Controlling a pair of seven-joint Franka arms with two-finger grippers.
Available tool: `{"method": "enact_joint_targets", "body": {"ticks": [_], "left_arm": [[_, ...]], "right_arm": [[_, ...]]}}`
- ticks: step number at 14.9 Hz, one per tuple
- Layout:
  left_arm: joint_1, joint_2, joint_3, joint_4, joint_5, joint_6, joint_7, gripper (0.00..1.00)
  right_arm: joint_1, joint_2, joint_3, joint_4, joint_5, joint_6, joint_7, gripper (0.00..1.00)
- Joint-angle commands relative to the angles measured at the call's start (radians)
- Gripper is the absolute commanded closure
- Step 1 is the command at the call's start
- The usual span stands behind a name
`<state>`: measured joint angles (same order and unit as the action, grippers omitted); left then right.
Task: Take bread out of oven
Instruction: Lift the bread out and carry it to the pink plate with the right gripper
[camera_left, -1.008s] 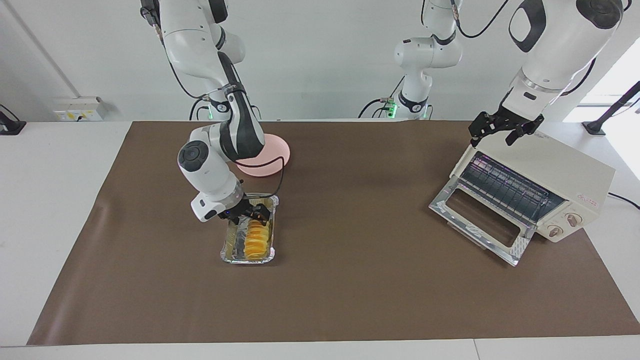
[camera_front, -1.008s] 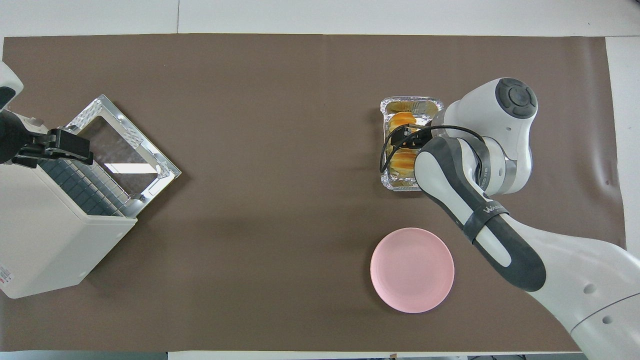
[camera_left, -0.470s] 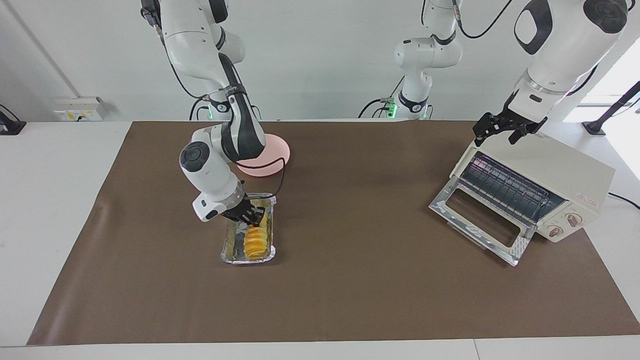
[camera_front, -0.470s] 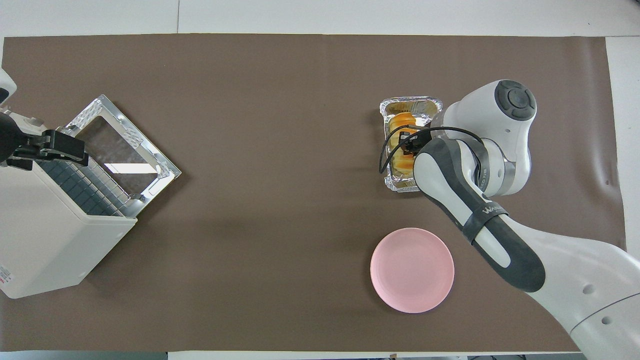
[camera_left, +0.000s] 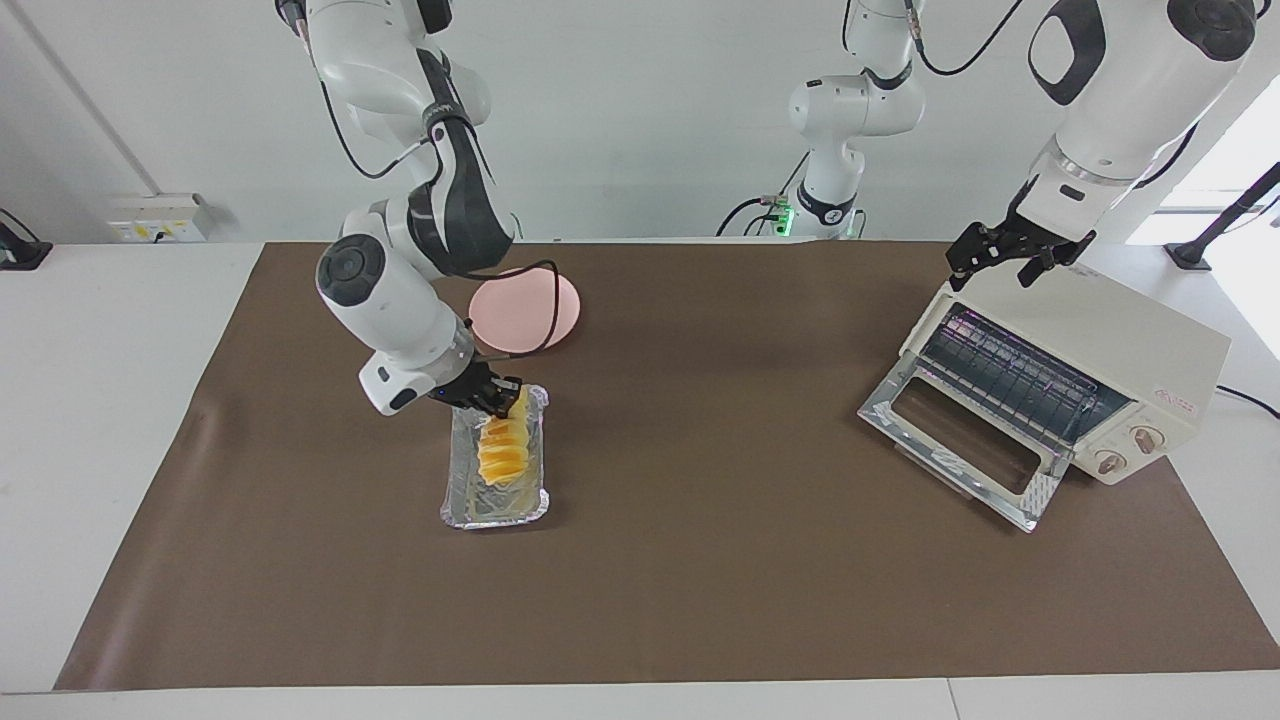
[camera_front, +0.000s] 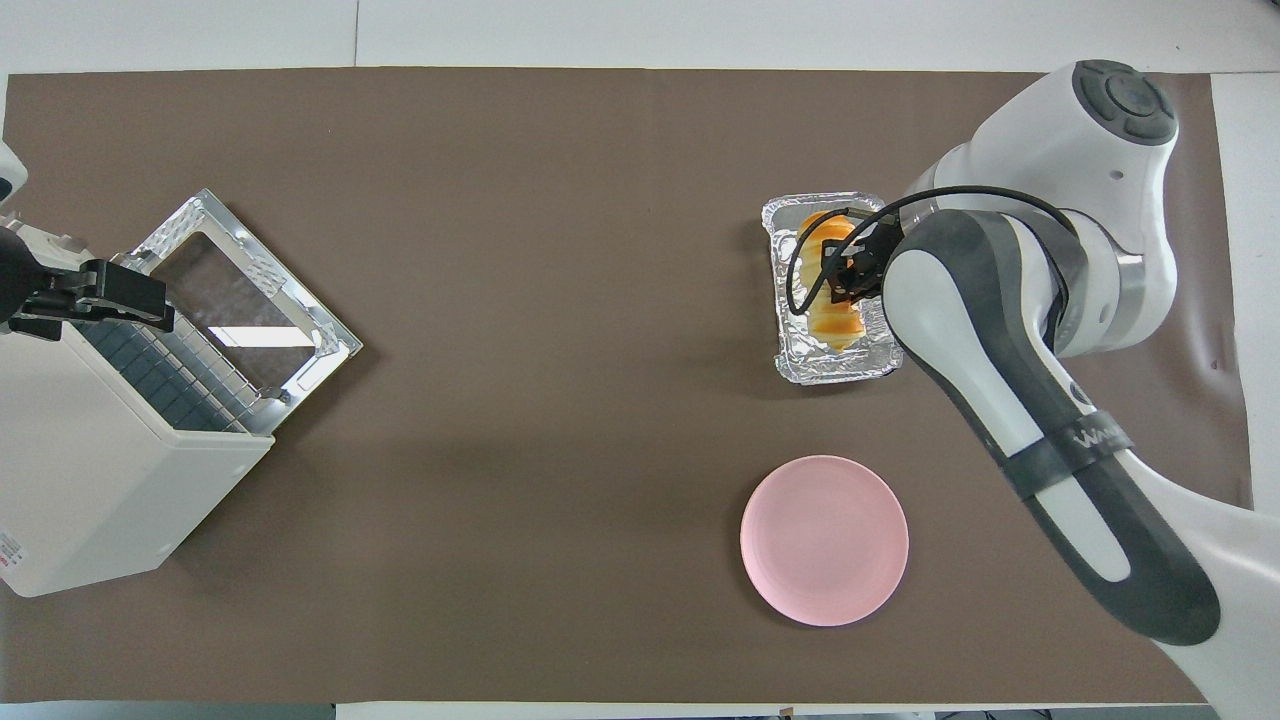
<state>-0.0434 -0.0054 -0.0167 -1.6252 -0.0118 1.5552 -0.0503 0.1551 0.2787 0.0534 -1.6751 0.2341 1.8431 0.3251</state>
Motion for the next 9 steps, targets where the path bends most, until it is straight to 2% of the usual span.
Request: {"method": "enact_joint_targets", "body": {"ticks": [1, 4, 6, 9], "left_arm": [[0.007, -0.021, -0.003, -0.010, 0.010, -0.012, 0.000, 0.00], [0.007, -0.021, -0.003, -0.010, 0.009, -0.012, 0.000, 0.00], [0.007, -0.021, -0.003, -0.010, 0.010, -0.012, 0.000, 0.00], [0.007, -0.021, -0.003, -0.010, 0.010, -0.012, 0.000, 0.00]], "right_arm": [[0.044, -0.162, 0.013, -0.139, 0.002, -0.109, 0.151, 1.00], [0.090, -0.323, 0.014, -0.375, 0.002, -0.110, 0.189, 1.00], [0.124, -0.436, 0.016, -0.567, 0.002, -0.050, 0.170, 1.00], [0.152, -0.516, 0.016, -0.727, 0.004, 0.025, 0.164, 1.00]]}}
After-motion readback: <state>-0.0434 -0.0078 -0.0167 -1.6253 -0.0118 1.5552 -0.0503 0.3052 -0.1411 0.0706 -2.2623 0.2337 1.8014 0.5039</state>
